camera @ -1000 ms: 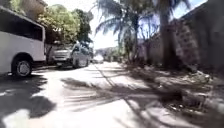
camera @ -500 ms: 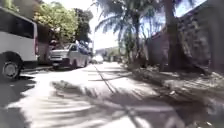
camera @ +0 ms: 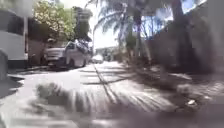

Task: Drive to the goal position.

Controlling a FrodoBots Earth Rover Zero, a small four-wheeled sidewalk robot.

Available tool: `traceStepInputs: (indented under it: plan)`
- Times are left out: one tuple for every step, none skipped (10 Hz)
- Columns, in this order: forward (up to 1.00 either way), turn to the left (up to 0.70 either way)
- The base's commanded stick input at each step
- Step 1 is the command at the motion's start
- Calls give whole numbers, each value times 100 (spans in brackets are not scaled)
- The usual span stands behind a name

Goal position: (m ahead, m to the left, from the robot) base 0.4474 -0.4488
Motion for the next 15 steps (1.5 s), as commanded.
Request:
traceStepInputs:
  plan:
    - [98,0]
    - [98,0]
    - [98,0]
    - [98,0]
    - [98,0]
    - [98,0]
    - [98,-3]
    - [98,0]
    - [98,0]
    - [98,0]
    - [98,0]
    - [98,0]
    - [98,0]
    - [98,0]
    - [98,0]
